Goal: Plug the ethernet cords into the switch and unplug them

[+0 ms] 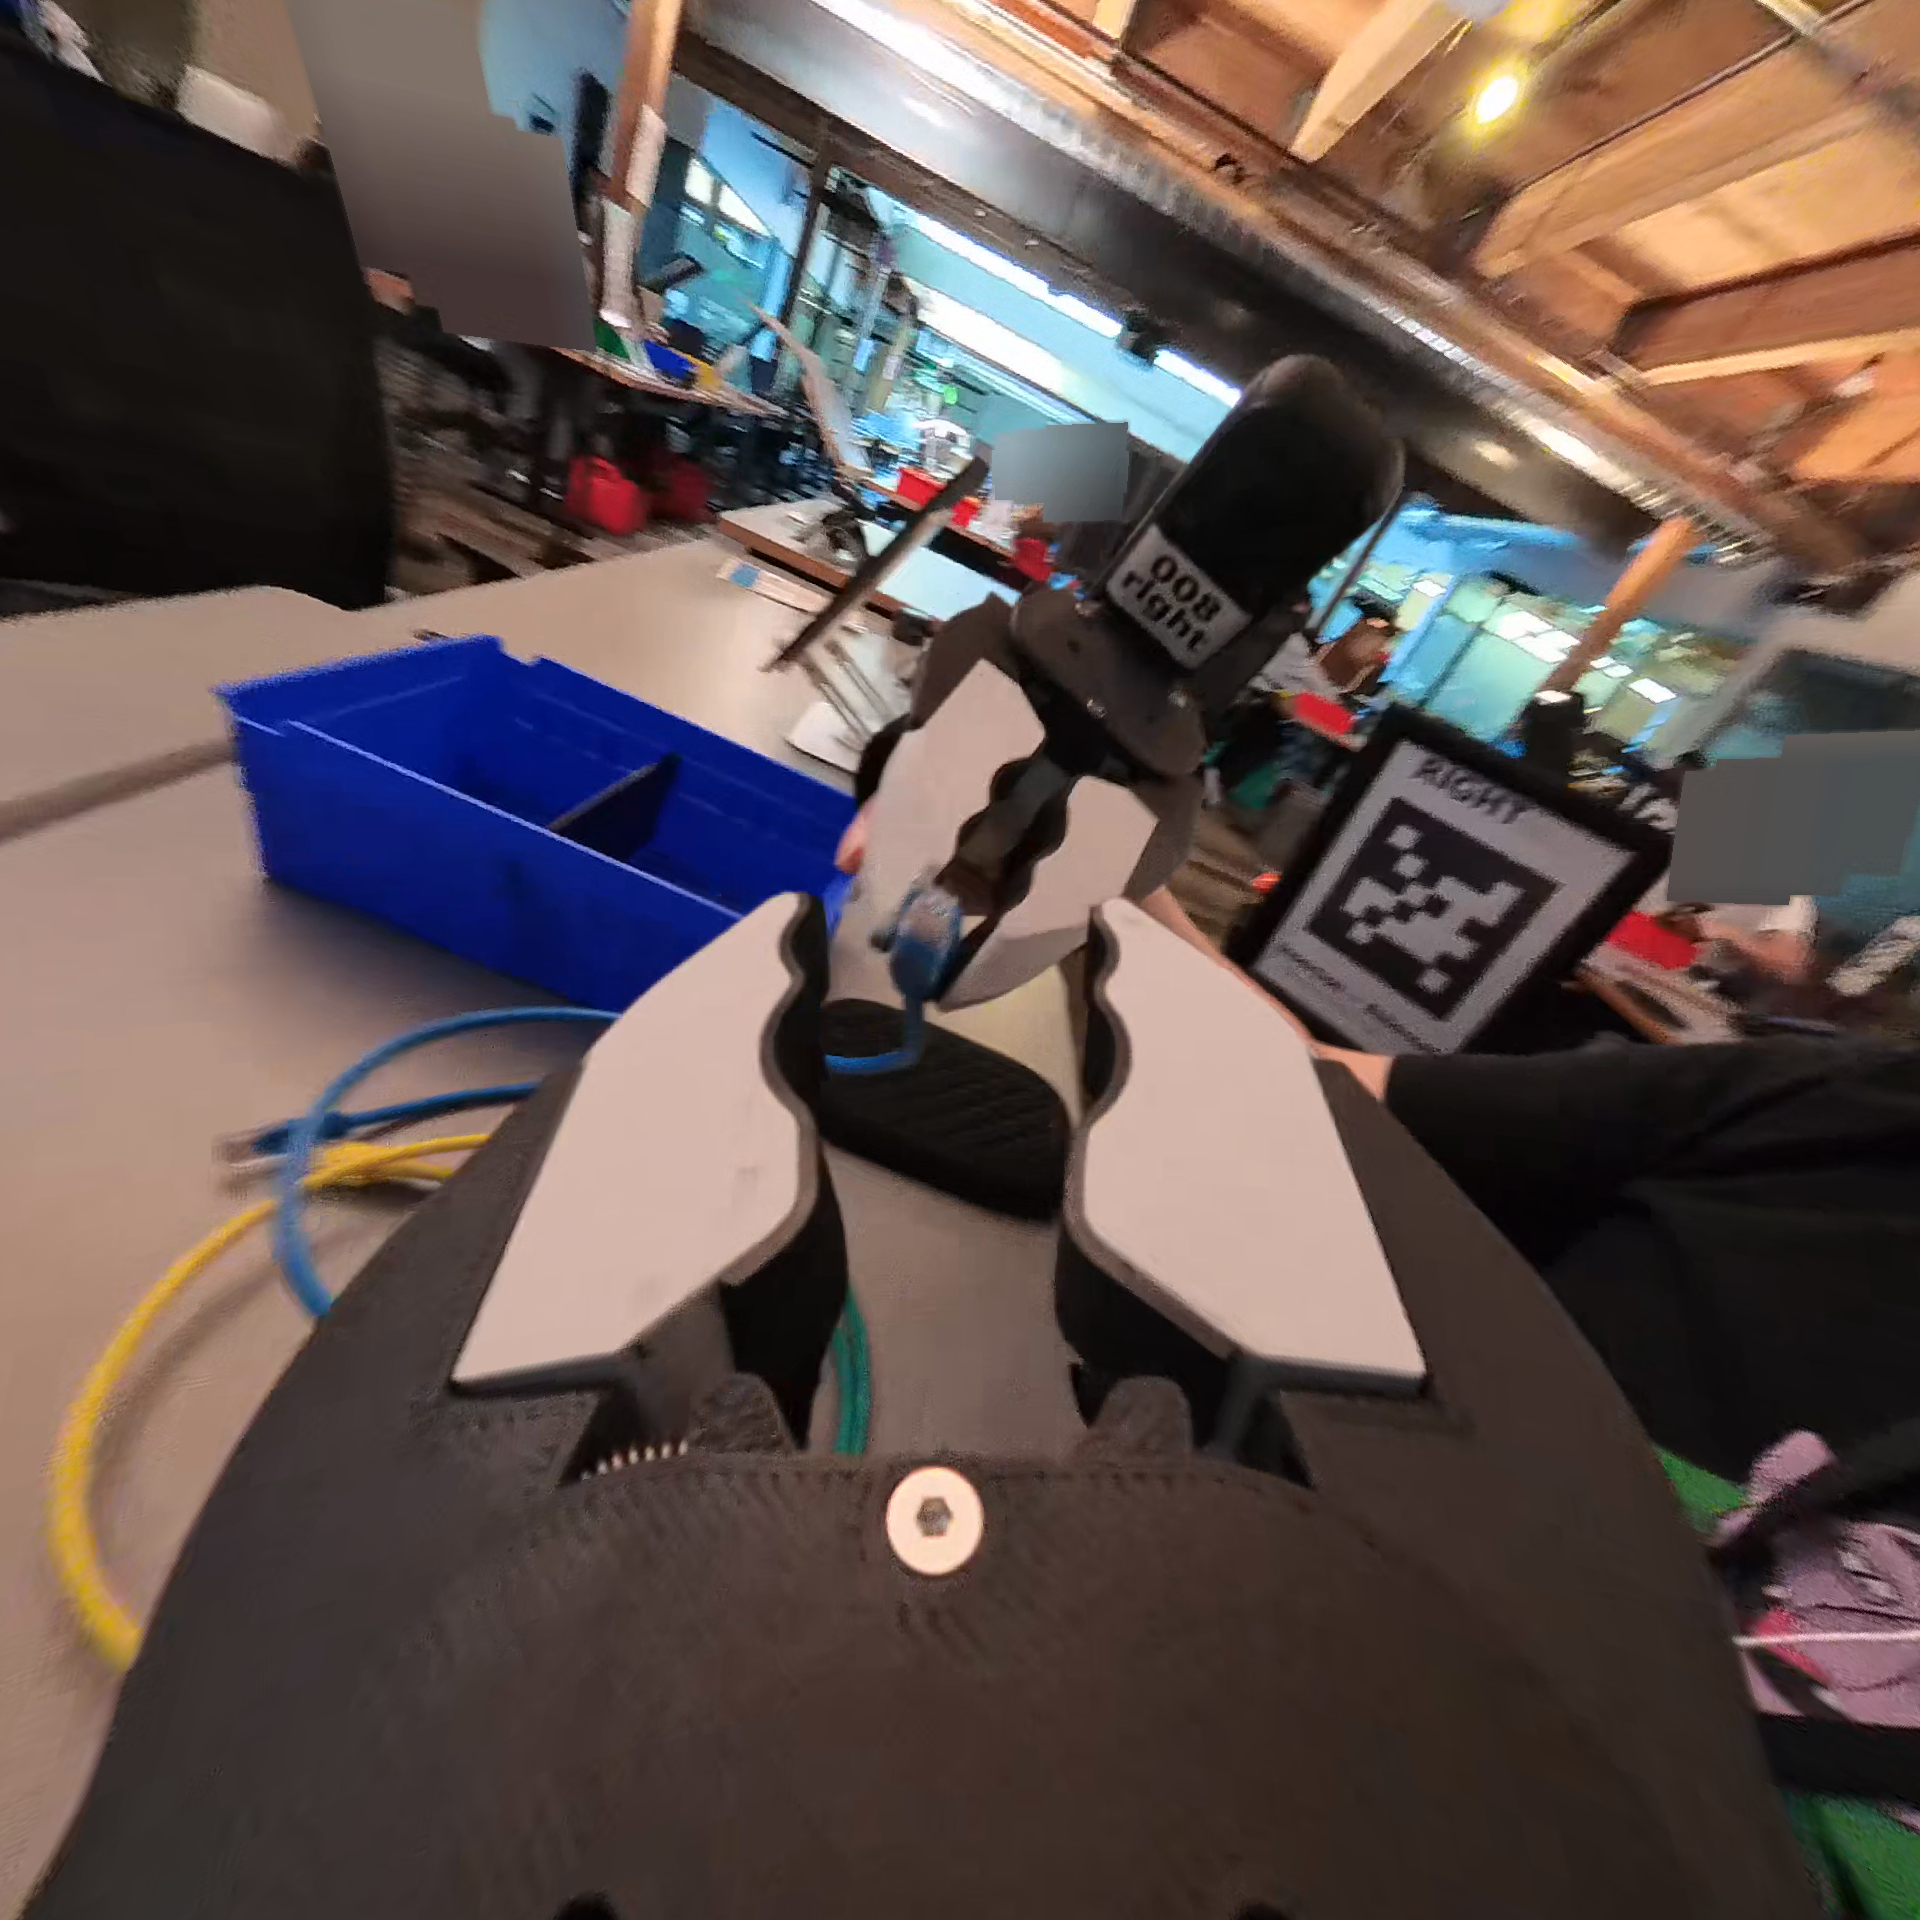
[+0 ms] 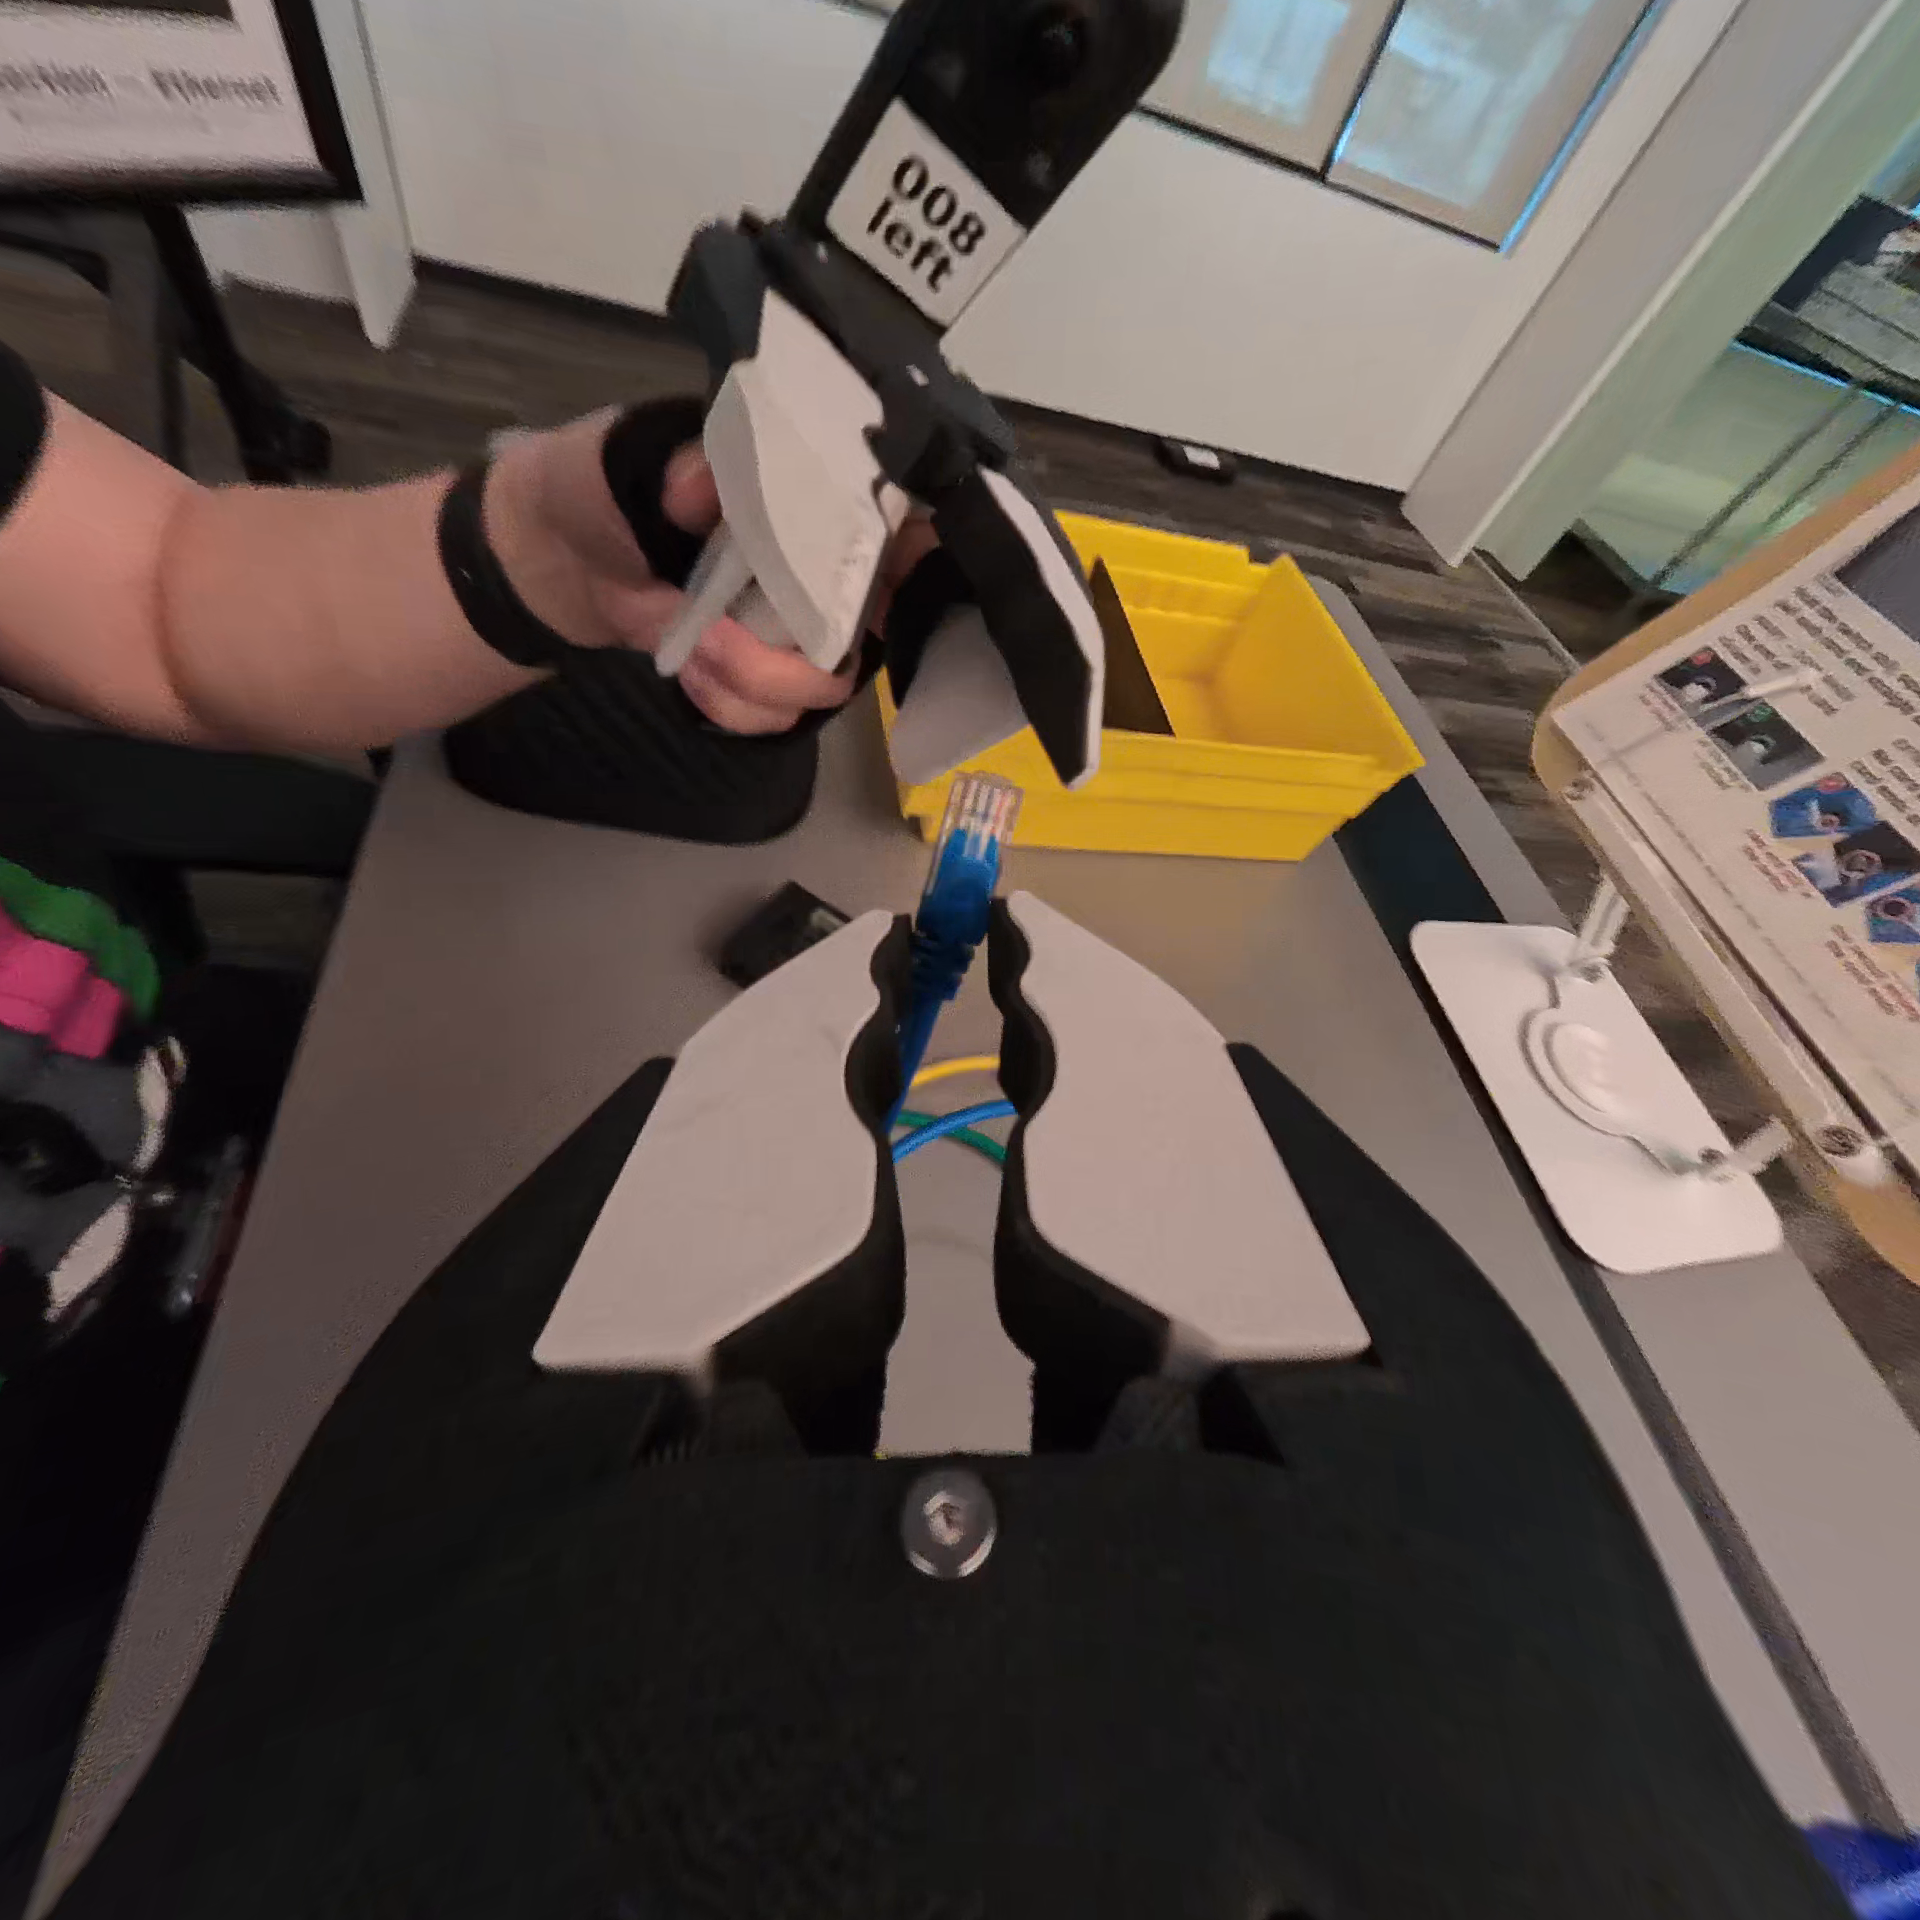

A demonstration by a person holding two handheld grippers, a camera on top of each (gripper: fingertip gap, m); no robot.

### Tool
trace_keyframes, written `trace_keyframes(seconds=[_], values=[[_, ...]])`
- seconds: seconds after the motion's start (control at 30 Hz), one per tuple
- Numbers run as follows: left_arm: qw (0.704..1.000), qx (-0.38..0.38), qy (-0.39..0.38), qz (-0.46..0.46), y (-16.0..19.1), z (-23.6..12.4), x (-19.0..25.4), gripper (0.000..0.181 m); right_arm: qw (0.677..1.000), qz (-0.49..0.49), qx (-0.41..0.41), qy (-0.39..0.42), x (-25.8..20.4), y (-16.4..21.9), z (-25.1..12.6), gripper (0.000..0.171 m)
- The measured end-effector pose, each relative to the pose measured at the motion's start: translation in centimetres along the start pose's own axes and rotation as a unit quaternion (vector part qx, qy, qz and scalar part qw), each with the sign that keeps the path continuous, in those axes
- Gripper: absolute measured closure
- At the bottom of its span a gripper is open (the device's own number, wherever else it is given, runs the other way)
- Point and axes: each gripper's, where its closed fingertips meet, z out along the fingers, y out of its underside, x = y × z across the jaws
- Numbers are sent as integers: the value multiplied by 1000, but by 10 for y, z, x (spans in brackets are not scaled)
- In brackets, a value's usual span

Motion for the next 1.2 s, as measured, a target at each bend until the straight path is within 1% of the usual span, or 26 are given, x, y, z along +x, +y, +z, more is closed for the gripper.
trace_keyframes(seconds=[0.03, 0.07, 0.17, 0.2, 0.3, 0.33, 0.37, 0.4, 0.47, 0.53, 0.57, 0.63, 0.67, 0.73, 0.77, 0.8, 0.83, 0.87, 0.93, 0.97, 1.0, 1.03, 1.07, 1.1, 1.13, 1.2], values=[[1000, -9, 0, -14, 4, 4, -2, 138, 1000, -10, -12, 8, -1, 4, 2, 156], [999, -25, -16, -19, 11, 7, -8, 138, 999, -22, -18, 19, 0, 7, 4, 156], [994, -66, -82, -38, 33, 10, -32, 136, 998, -44, -36, 36, -1, 14, 9, 156], [992, -76, -86, -54, 38, 11, -35, 134, 996, -54, -48, 42, 0, 18, 11, 155], [989, -94, -63, -96, 49, 15, -37, 153, 990, -88, -85, 64, 3, 32, 19, 155], [989, -93, -56, -103, 51, 16, -37, 155, 989, -97, -93, 62, 1, 36, 23, 155], [988, -91, -58, -107, 52, 16, -40, 161, 988, -103, -98, 68, 2, 39, 26, 155], [989, -88, -64, -104, 53, 15, -44, 162, 986, -109, -101, 79, 4, 41, 28, 155], [990, -62, -73, -103, 49, 12, -52, 166, 984, -115, -80, 113, 10, 39, 32, 152], [988, -44, -77, -123, 46, 8, -59, 166, 980, -96, -63, 165, 22, 39, 28, 139], [988, -39, -79, -127, 45, 6, -63, 166, 979, -77, -55, 183, 25, 40, 24, 137], [987, -26, -91, -130, 43, 2, -70, 166, 970, -42, -5, 239, 25, 32, 10, 138], [987, -15, -92, -134, 39, -1, -71, 166, 971, -41, 47, 231, 8, 20, 8, 143], [986, 16, -82, -144, 27, -4, -70, 166, 969, -32, 168, 181, -40, -2, 13, 154], [986, 30, -69, -148, 19, -4, -65, 166, 964, -10, 220, 145, -63, -7, 24, 159], [986, 39, -57, -150, 12, -4, -60, 166, 962, 35, 242, 118, -76, -3, 40, 160], [987, 43, -49, -148, 6, -3, -54, 166, 961, 97, 237, 105, -78, 9, 60, 154], [988, 47, -42, -140, 0, -2, -47, 166, 955, 153, 226, 113, -72, 22, 78, 145], [990, 60, -25, -125, -11, 1, -30, 166, 931, 230, 229, 169, -43, 41, 94, 142], [990, 70, -14, -120, -18, 0, -21, 167, 913, 247, 265, 189, -30, 38, 90, 146], [990, 80, -5, -116, -23, -1, -12, 166, 893, 240, 326, 195, -21, 25, 79, 148], [990, 85, 2, -112, -26, -3, -5, 167, 873, 215, 390, 199, -15, 9, 63, 146], [991, 87, 4, -105, -27, -6, 1, 167, 855, 195, 428, 217, -7, 0, 47, 143], [991, 88, 2, -99, -27, -9, 4, 167, 845, 185, 445, 233, 2, -6, 35, 138], [992, 89, 0, -95, -26, -13, 6, 166, 840, 168, 461, 230, 4, -14, 25, 139], [992, 96, -7, -86, -26, -20, 6, 167, 845, 146, 476, 195, 1, -30, 15, 140]])
